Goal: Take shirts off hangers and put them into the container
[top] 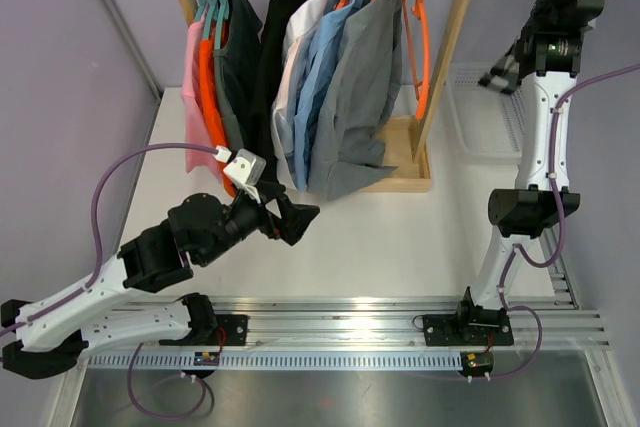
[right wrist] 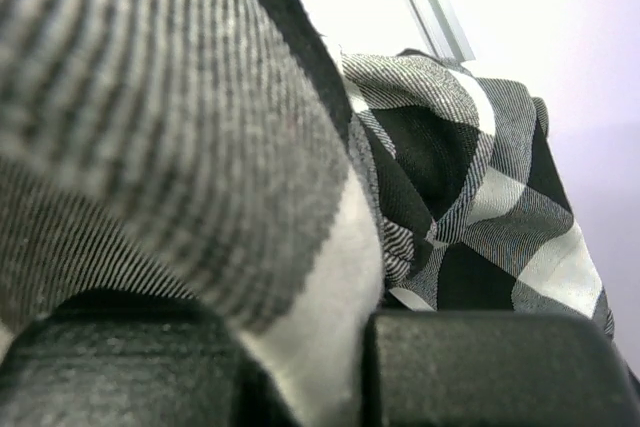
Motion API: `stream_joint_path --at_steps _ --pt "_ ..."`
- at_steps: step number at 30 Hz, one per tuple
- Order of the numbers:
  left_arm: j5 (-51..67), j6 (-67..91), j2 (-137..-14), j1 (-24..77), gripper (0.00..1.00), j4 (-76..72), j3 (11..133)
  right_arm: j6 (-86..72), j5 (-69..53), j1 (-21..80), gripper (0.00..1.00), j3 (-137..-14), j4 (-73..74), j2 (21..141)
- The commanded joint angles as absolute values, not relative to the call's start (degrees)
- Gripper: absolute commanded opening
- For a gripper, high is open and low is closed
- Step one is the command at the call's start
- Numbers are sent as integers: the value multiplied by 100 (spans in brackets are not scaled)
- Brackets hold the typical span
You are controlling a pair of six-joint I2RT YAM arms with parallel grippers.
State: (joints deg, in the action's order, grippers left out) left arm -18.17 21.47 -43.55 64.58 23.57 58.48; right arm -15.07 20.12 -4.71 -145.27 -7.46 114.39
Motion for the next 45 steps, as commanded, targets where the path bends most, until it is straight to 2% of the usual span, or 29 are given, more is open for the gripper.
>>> stream_joint_path --at_steps 1,3,7,11,20,27,30,31,33,34,35,39,45 --pt "-2100 2136 -4280 6478 99 2215 5810 -1283 1757 -483 0 -15474 -1884 11758" --pt "-2118 2136 -4306 6478 99 2162 5792 -1248 1915 -483 0 -15391 -1680 11909" --pt "-2153 2162 -4377 6478 99 2197 5774 -1563 1995 -676 0 -13251 -2135 11689" --pt "-2197 2311 -4263 6478 99 2294 5652 -1827 2048 -826 0 -12587 -1899 12258" --pt "-2399 2601 -3911 6478 99 2426 5370 -2135 2583 -1002 0 -13024 -398 13665" --pt "-2356 2610 -4025 6478 99 2294 5291 -2434 3085 -1081 0 -13700 1911 14176" --pt "-2320 2610 -4069 6478 99 2259 5291 -2593 2761 -1204 0 -14087 2834 14527" --pt "-2312 2619 -4087 6478 99 2250 5291 -2697 2647 -1274 12 -14176 3056 14668" --pt "-2294 2619 -4104 6478 99 2250 5282 -2733 2059 -1353 55 -14221 3382 14713" --pt "-2294 2619 -4113 6478 99 2241 5291 -2725 1961 -1380 93 -14168 3410 14626" --pt "-2285 2628 -4113 6478 99 2241 5300 -2716 1951 -1380 99 -14090 3410 14547" --pt "-2294 2593 -4122 6478 99 2241 5379 -2724 1898 -1380 99 -12785 2474 13564" --pt "-2285 2505 -4192 6478 99 2171 5449 -2812 1443 -1354 99 -10647 250 11157"
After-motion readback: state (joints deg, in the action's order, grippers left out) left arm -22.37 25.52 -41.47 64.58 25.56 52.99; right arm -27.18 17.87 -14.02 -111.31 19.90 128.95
